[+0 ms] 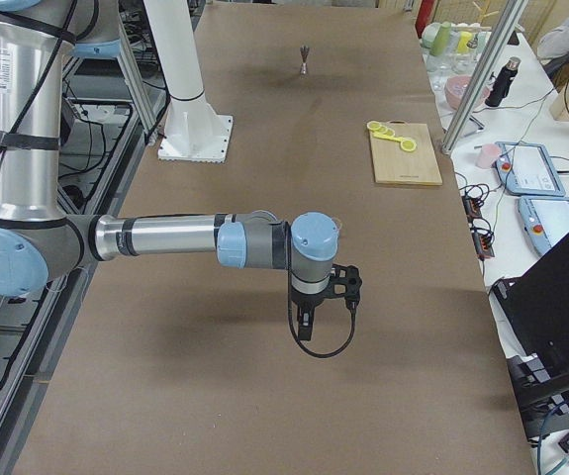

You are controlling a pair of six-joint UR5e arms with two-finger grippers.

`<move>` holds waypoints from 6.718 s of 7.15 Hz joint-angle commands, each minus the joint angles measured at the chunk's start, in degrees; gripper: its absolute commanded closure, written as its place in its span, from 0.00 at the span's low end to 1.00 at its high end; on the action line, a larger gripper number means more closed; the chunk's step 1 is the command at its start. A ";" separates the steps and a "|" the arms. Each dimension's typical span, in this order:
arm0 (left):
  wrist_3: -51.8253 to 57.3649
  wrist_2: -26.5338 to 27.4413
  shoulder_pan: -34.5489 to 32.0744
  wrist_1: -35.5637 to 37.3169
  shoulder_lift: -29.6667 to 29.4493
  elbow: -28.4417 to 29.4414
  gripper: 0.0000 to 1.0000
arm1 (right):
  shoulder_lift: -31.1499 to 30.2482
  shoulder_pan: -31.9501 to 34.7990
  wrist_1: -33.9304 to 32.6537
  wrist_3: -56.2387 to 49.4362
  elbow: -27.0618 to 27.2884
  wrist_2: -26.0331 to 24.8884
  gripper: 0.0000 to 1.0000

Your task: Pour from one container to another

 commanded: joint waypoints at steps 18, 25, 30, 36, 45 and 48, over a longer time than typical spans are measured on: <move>-46.23 20.57 39.29 -12.04 14.36 -39.91 0.01 | 3.98 -9.04 14.92 -4.96 -1.44 13.08 0.00; -62.55 52.76 65.57 -22.75 25.95 -41.85 0.01 | -8.05 -15.38 45.91 6.77 -1.87 10.98 0.00; -73.72 69.39 78.60 -22.68 28.25 -40.89 0.01 | -4.84 -18.89 73.78 6.24 -15.90 10.27 0.00; -81.30 84.39 85.54 -22.06 27.47 -33.25 0.01 | 6.53 -19.86 90.69 2.46 -30.96 9.74 0.00; -82.09 105.68 87.31 -21.88 17.29 -17.61 0.02 | 11.35 -22.32 92.36 -8.33 -33.50 21.26 0.01; -82.18 110.08 87.31 -21.97 17.09 -14.17 0.02 | 14.25 -23.38 92.36 -10.29 -36.93 19.68 0.01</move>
